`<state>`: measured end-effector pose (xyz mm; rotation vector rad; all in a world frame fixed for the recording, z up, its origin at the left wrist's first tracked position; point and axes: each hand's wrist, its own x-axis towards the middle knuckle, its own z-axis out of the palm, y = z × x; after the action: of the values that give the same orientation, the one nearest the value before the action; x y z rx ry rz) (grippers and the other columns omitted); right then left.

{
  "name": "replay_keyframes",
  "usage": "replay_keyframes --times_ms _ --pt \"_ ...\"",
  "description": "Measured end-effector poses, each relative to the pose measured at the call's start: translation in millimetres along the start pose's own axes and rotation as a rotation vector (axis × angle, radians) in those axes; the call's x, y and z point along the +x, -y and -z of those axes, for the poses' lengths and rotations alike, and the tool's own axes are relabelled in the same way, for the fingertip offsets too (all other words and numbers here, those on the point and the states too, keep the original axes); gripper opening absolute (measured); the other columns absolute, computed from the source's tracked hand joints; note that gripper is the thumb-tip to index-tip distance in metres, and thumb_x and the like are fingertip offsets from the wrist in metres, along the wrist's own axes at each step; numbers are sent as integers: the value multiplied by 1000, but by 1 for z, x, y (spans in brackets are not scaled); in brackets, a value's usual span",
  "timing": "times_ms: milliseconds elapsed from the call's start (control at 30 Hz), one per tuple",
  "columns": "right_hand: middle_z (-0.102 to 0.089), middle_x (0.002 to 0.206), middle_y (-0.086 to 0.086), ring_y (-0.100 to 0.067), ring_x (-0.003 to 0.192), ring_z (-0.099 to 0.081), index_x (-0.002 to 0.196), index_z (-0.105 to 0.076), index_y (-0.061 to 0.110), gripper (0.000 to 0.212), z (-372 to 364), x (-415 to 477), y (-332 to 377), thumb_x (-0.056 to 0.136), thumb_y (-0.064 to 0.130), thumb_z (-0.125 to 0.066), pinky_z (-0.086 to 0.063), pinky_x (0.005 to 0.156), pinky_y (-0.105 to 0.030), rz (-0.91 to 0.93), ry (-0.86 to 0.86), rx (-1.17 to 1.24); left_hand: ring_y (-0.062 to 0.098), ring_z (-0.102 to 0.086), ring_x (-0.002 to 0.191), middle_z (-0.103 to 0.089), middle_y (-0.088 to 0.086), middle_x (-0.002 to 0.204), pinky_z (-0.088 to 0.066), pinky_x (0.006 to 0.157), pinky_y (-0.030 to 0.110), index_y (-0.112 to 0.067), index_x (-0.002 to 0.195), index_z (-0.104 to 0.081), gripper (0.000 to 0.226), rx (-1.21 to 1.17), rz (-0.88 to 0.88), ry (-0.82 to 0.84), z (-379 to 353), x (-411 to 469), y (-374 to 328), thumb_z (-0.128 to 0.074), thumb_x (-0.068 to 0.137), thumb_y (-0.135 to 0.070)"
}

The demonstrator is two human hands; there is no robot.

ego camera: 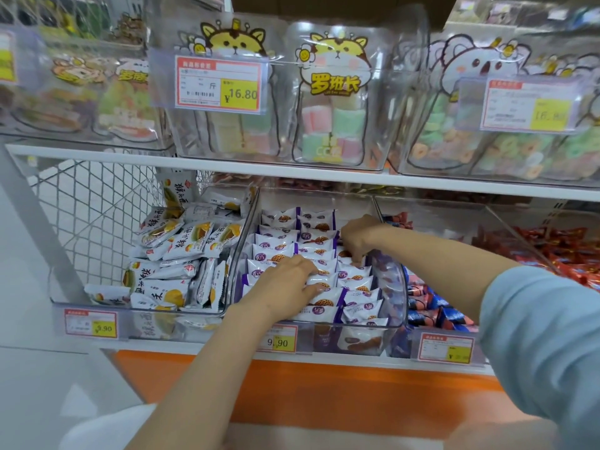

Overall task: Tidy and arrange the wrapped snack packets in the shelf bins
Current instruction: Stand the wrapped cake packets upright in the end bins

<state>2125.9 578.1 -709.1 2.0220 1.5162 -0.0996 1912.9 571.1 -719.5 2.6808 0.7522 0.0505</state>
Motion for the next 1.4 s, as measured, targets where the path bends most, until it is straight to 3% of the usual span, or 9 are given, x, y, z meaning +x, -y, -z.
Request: replay_keyframes --times_ms 167,267,400,467,633,933,1100,1200,1400 --pt "-54 91 0 -18 81 -51 103 -57 17 27 -2 1 5 83 32 -68 -40 69 -28 -26 12 -26 17 -38 125 -43 1 135 -37 101 35 -16 133 -44 42 -4 -1 -7 -1 0 2 -44 97 -38" --pt "-55 94 -3 -19 83 -53 108 -60 10 32 1 3 -2 82 25 -71 -43 68 -27 -46 -16 79 17 -37 126 -42 1 136 -36 102 35 -16 134 -44 42 4 -5 -3 0 1 2 -44 97 -37" --pt "-63 102 -11 -22 83 -58 100 -64 0 16 3 10 -15 85 3 -60 -47 62 -27 -70 -169 283 18 -36 126 -42 2 137 -36 102 35 -15 133 -44 42 7 -3 6 0 2 1 -44 97 -38" --pt "-65 110 -10 -24 93 -61 107 -66 4 26 3 14 -17 82 10 -66 -52 73 -31 -46 -143 344 18 -37 126 -42 2 137 -36 101 34 -15 133 -44 43 11 -2 5 0 2 1 -44 97 -38" --pt "-61 116 -9 -23 98 -57 117 -60 5 45 4 16 -11 80 27 -73 -41 66 -26 -40 -85 355 18 -39 123 -42 2 136 -36 98 32 -15 134 -42 43 17 5 13 2 4 -2 -43 97 -38" --pt "-62 98 -7 -20 78 -53 106 -64 6 40 5 16 -11 73 25 -77 -41 63 -25 -65 -106 259 17 -37 125 -41 1 137 -36 98 32 -15 132 -44 42 13 -6 6 1 4 2 -44 97 -38" --pt "-55 88 -3 -18 74 -53 96 -56 12 31 4 19 -6 73 22 -76 -36 48 -24 -70 -65 176 15 -38 125 -42 0 137 -36 96 30 -15 132 -44 41 8 -12 -8 1 5 4 -44 97 -37" --pt "-53 90 -3 -19 76 -53 95 -52 15 33 3 21 -6 74 23 -77 -39 53 -24 -66 -53 180 15 -39 123 -42 0 136 -36 93 29 -15 131 -44 40 10 -17 -8 1 4 5 -45 97 -37" --pt "-66 95 -15 -23 75 -60 97 -65 -4 19 9 24 -26 79 -2 -68 -48 57 -29 -73 -209 506 16 -38 125 -41 0 138 -35 95 29 -16 133 -43 43 8 -13 10 3 5 3 -44 97 -38"
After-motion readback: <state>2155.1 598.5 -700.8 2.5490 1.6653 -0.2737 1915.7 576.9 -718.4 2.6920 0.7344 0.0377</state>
